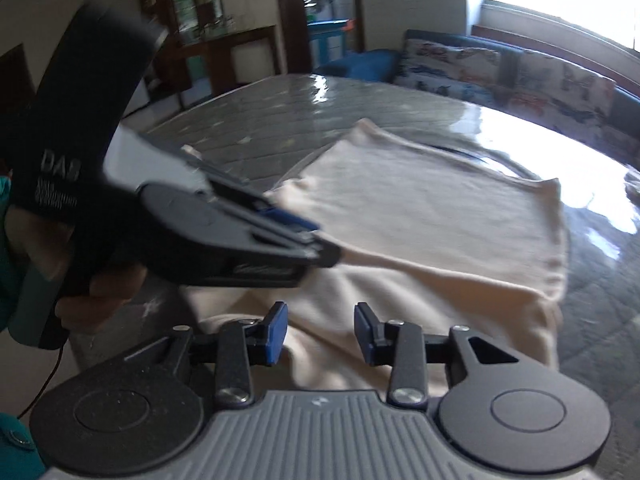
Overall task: Fold clothes
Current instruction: 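Open both tools to release the folded sleeve and hem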
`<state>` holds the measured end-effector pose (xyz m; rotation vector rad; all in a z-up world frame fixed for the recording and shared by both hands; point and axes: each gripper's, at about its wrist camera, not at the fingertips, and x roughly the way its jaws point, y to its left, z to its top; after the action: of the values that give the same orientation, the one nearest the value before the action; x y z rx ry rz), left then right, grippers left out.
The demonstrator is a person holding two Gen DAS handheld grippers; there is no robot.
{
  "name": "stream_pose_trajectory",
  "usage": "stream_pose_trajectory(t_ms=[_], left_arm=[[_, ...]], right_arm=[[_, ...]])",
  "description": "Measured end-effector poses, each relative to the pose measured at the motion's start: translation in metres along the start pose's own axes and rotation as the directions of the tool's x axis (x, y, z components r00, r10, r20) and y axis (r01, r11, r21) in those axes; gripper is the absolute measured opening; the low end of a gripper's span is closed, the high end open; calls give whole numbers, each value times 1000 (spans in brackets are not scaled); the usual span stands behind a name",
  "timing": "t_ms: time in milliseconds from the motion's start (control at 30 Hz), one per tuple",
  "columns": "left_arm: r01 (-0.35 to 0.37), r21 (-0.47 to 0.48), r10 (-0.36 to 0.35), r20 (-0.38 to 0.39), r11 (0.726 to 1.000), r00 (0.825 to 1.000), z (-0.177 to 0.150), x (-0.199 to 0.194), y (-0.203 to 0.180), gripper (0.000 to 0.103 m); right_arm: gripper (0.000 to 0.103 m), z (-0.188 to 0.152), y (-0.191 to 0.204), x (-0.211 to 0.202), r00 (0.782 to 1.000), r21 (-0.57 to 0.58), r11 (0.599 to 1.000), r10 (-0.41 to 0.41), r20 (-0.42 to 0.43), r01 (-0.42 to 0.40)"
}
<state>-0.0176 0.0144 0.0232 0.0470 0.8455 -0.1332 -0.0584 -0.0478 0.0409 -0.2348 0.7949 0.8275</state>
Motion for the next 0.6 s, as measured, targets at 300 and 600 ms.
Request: stream_pose_trajectory(t_ms=[300, 600], left_arm=[[15, -43, -15, 8, 999, 1000, -3, -6, 14, 29], [-22, -72, 23, 11, 997, 1000, -4, -12, 22, 54]], right_arm=[[37, 3, 16, 16, 999, -27, 999, -31, -17, 30], [12, 4, 23, 22, 997, -74, 995, -73, -4, 72]])
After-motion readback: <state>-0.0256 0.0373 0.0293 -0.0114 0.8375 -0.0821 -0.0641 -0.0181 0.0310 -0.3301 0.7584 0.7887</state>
